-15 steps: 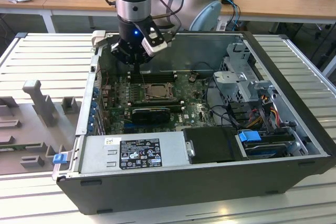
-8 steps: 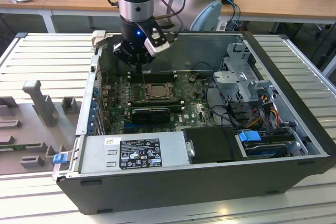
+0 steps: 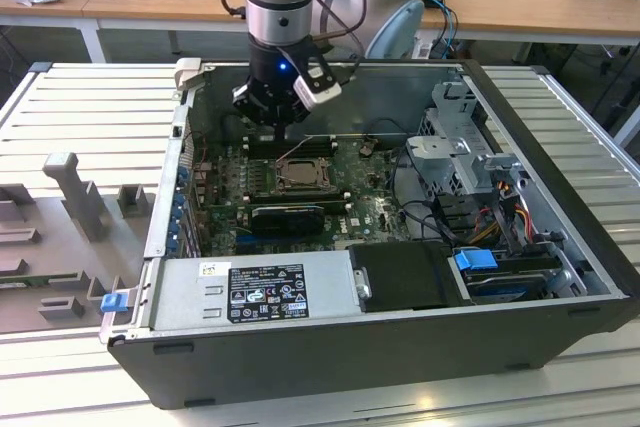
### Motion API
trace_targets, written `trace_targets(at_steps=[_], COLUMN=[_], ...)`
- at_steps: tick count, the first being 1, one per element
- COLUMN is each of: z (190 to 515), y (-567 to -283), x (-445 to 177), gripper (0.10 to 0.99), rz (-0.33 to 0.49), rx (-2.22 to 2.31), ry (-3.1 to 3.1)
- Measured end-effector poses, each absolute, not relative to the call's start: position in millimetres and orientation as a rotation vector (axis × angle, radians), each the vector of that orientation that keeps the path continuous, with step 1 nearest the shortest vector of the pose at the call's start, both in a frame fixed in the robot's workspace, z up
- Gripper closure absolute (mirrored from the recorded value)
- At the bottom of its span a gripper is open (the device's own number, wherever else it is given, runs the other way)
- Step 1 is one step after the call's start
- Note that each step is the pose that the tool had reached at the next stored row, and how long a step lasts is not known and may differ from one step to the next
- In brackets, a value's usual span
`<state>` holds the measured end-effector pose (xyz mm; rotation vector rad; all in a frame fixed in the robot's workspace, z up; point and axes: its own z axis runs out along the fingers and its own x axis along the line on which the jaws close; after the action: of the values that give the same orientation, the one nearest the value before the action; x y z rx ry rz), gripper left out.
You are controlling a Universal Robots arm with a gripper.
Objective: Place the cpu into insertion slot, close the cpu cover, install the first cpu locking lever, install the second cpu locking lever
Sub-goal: 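Install the first cpu locking lever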
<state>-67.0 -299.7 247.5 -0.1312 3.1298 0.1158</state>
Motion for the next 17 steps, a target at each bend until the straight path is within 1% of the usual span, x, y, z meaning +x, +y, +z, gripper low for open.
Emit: trace_targets(at_steps=[3, 6, 10, 17], z=[246.0, 241.3, 234.4, 231.4], y=[-299.9, -300.3, -299.4, -291.3], x=[-66.5, -65.7, -58.8, -49.7], gripper=[0.98, 0.98, 0.98, 0.98], rz=[0.123, 0.153, 0.157, 0.164], rx=[-0.131, -0.131, -0.126, -0.126], ry=[3.129, 3.127, 3.127, 3.126])
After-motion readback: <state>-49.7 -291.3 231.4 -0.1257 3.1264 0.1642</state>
